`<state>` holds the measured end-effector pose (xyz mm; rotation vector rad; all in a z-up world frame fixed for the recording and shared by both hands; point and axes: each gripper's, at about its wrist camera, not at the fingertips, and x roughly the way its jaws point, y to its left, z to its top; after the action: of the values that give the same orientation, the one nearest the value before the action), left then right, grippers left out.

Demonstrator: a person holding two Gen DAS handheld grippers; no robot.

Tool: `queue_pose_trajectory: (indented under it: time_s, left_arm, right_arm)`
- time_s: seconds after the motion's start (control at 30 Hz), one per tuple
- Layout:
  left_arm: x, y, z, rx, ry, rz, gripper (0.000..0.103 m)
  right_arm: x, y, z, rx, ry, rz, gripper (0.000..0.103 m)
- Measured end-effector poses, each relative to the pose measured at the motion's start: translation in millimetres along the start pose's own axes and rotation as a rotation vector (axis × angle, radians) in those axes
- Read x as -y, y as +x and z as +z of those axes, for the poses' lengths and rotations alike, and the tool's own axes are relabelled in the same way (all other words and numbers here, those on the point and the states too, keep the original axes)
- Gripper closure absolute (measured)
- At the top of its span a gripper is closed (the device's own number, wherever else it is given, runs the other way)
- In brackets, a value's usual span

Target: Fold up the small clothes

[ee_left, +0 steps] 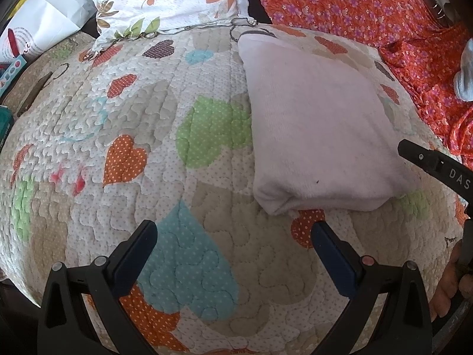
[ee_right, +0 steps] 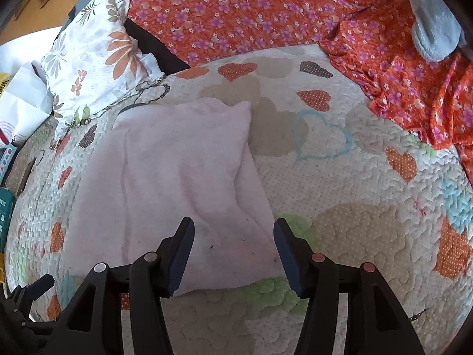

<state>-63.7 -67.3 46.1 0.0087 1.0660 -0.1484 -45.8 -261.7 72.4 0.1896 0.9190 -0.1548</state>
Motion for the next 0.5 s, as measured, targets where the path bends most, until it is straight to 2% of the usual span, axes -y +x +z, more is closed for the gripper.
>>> queue_pose_trajectory:
  time_s: [0.5]
  left_arm:
    - [1.7,-1.3,-0.8,0.021,0.014,0.024,0.000]
  right_arm:
    - [-13.1,-2.0,-4.2,0.004,-0.066,-0.021,0.037]
